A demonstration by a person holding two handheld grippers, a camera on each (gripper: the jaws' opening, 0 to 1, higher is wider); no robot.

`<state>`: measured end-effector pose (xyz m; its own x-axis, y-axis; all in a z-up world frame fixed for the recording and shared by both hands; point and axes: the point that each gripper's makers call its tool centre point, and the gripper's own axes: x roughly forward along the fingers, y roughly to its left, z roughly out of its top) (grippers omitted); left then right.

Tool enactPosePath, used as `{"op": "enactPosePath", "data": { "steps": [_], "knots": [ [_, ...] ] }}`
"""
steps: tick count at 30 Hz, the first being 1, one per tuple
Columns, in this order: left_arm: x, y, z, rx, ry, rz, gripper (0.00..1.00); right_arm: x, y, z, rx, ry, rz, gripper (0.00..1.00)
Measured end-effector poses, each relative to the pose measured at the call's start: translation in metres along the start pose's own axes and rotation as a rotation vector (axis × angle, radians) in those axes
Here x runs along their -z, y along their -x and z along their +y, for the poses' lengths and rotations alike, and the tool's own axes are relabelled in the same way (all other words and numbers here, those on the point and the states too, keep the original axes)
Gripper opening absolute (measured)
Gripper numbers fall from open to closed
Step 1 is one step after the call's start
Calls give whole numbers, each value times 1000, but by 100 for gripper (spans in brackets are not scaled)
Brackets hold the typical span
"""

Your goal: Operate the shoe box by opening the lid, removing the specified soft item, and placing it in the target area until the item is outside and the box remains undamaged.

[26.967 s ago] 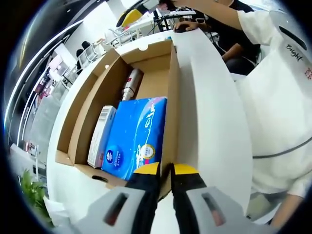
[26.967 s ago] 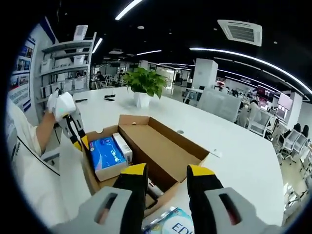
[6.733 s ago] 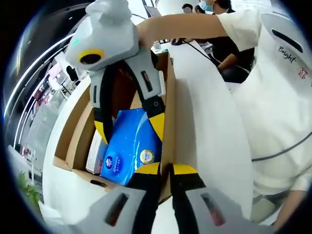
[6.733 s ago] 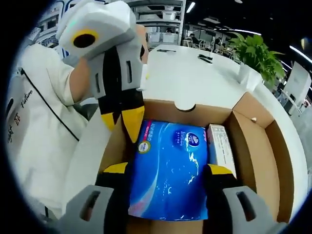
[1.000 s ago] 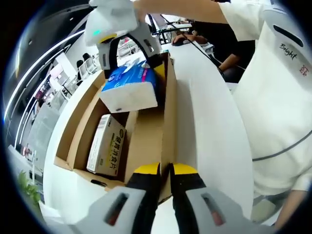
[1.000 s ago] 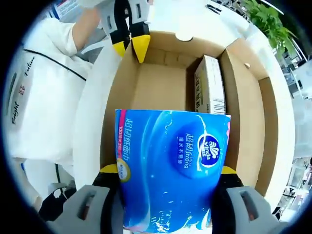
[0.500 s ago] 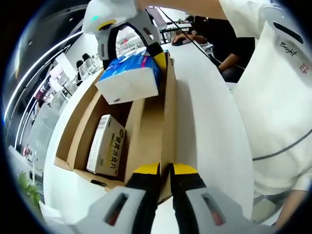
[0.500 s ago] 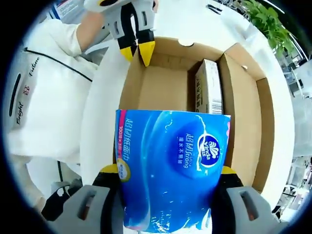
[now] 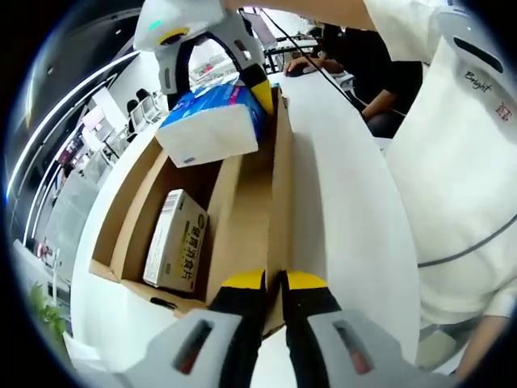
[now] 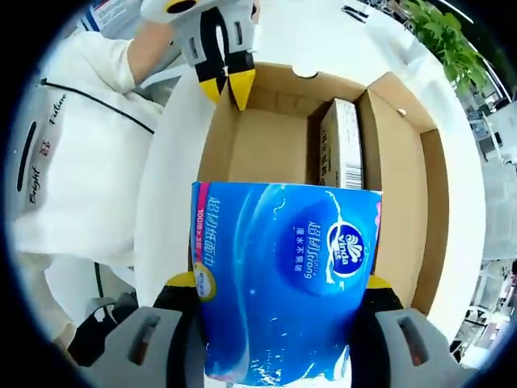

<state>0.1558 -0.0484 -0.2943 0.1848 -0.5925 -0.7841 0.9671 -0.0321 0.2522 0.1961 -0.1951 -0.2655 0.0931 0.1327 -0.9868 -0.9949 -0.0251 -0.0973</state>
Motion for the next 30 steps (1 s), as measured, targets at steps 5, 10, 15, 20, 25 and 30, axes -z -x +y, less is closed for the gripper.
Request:
{"op": "enactPosePath", "data": {
  "steps": [5,10,15,20,25,30],
  "knots": [
    [0,0,0,-1,-10,-1,6,1,8,-3,8,33,10,70],
    [-1,0,0,-4,-10,-2,6,0,14,-4,24,41,0,69],
    [-1,0,0,-4,-9,-5,6,0,20,-3,32,48,-3,69],
    [-1,0,0,-4,-11,-4,6,4,24,0,25,47,-6,69],
    [-1,0,0,-5,-11,-4,6,12,30,4,20,43,-1,69],
    [-1,0,0,-7,-13,-3,7,16,32,3,39,45,-11,69]
  ]
}}
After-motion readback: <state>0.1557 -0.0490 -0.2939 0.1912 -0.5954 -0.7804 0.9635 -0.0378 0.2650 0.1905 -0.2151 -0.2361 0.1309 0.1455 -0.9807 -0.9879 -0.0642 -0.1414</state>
